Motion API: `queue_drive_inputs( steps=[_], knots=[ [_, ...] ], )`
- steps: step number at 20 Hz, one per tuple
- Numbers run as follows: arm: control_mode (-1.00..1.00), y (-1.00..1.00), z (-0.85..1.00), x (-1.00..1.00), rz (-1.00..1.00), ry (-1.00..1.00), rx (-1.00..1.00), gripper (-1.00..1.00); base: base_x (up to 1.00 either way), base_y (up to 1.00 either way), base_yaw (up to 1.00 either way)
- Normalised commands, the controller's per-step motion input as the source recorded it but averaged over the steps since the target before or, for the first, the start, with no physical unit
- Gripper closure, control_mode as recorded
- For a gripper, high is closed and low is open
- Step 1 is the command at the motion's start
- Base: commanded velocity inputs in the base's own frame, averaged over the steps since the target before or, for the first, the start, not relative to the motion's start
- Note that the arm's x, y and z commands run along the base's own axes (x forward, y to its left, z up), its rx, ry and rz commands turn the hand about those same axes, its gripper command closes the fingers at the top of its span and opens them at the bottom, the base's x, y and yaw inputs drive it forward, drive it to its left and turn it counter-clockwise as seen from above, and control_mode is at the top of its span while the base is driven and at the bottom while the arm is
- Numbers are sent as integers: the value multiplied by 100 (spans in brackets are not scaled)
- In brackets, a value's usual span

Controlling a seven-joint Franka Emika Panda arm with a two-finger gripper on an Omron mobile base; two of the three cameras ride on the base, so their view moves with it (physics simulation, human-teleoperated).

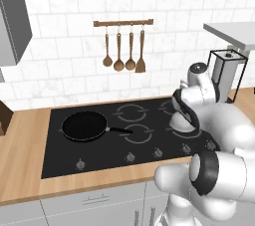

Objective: Pick the kettle from the counter and place it on a stove burner. Then turn the burner on.

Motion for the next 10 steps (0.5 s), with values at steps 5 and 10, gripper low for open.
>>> queue_drive_inputs(
  steps=[5,10],
  knots=[
    [-100,-72,12,-46,32,4,9,-100,0,0,0],
    [-100,-65,-27,-26,44,26,3,-100,0,0,0]
  ],
)
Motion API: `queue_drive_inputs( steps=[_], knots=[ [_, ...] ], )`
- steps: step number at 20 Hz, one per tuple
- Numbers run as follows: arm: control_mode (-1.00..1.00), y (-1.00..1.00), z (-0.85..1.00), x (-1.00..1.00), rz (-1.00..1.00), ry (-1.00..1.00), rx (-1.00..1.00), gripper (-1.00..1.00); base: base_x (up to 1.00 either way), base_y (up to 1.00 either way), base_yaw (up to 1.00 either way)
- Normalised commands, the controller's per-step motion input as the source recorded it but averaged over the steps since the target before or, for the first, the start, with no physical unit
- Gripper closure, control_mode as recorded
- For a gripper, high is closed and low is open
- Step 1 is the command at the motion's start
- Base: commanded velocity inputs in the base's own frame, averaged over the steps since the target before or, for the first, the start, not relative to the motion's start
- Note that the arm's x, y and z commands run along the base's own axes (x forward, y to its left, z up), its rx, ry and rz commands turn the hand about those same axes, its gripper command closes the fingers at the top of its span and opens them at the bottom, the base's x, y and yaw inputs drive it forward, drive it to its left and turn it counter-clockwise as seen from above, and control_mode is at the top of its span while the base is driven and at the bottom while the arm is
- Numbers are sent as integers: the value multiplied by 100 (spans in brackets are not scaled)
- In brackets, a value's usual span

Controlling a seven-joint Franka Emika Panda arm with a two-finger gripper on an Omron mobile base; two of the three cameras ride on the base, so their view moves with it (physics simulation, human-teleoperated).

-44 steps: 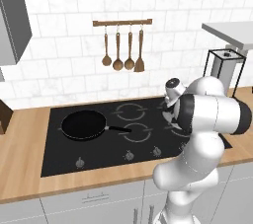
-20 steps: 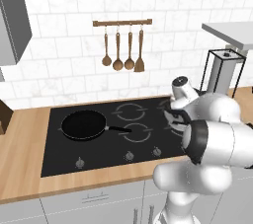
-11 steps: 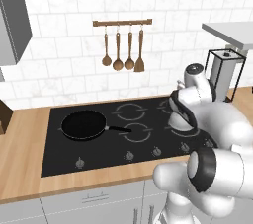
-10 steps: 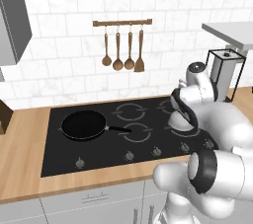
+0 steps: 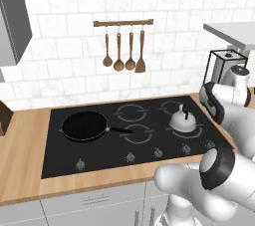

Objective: Pick the kettle from the counter and place it on a stove burner. Then turn the burner on.

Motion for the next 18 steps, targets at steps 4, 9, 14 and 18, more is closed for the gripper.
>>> queue_drive_inputs(
  steps=[4,9,14,18],
  knots=[
    [-100,-24,-56,0,54,40,0,-100,0,0,0],
    [-100,-2,-67,-1,32,37,6,-100,0,0,0],
    [-100,0,-61,0,0,28,10,-100,0,0,0],
    [-100,4,-42,0,0,9,4,-100,0,0,0]
  ],
)
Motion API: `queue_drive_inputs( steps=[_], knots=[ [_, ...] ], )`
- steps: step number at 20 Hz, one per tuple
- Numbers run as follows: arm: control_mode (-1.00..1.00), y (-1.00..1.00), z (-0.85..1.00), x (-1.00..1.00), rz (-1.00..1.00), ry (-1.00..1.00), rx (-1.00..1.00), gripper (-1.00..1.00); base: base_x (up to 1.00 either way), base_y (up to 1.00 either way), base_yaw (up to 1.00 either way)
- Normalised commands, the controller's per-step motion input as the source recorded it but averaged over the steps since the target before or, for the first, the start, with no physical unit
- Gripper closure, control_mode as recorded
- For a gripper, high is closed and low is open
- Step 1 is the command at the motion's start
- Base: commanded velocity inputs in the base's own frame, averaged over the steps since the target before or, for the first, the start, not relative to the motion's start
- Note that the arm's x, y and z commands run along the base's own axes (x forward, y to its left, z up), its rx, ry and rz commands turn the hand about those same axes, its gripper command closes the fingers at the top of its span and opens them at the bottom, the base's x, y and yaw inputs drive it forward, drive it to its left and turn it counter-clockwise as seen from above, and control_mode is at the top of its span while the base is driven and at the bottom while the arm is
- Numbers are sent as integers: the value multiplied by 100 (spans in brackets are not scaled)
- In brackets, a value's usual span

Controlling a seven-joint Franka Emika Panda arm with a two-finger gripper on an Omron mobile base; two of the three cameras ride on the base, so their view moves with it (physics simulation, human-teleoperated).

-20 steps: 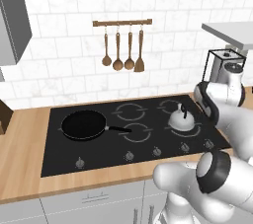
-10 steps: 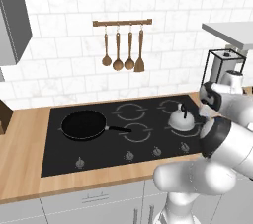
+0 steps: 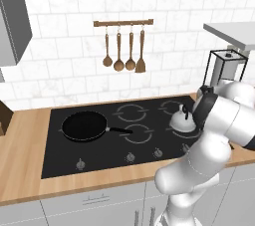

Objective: Pick the kettle from the counter and place it on a stove burner. Then turn the burner on.

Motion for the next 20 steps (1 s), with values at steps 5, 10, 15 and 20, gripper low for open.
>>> queue_drive_inputs(
  steps=[5,10,15,20],
  knots=[
    [-100,10,-36,0,0,-1,0,-100,0,0,0],
    [-100,20,-39,-24,1,-1,-6,-100,0,0,0],
    [-100,17,-23,-6,0,-2,-7,-100,0,0,0],
    [-100,0,-13,0,0,-5,-4,-100,0,0,0]
  ],
)
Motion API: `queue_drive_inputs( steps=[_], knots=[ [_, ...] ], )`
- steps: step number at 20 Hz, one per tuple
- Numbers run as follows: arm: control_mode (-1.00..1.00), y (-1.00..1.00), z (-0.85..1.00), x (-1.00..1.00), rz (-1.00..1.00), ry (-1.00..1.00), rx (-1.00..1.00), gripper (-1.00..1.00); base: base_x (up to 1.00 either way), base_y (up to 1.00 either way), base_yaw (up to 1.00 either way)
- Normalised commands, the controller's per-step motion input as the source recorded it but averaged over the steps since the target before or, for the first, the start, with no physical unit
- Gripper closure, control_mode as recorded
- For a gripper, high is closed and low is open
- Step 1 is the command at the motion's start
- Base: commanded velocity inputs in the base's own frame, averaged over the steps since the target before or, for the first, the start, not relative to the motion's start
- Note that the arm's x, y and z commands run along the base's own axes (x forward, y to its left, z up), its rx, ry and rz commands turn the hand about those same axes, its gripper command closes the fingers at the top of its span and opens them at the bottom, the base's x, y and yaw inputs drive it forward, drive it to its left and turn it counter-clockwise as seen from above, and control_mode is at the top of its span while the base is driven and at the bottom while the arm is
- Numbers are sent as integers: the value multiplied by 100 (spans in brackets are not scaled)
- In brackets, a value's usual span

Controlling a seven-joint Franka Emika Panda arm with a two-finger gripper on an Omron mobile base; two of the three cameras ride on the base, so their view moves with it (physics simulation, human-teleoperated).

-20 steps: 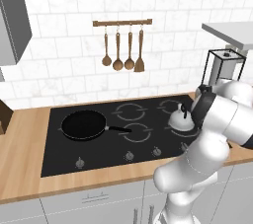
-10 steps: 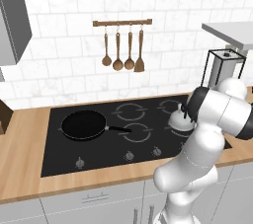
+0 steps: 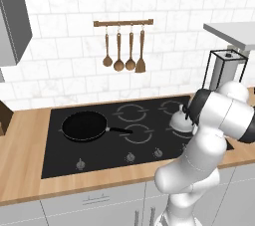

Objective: Pick the kettle from the counter and place it on a stove burner. Then turn the burner on.

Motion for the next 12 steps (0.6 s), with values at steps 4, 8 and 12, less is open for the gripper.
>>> queue_drive_inputs(
  steps=[4,8,12],
  knots=[
    [-100,0,-15,-27,5,0,-4,-100,0,0,0],
    [-100,0,-2,-14,2,0,-1,-100,0,0,0],
    [-100,0,0,-34,3,0,0,-100,0,0,0]
  ],
)
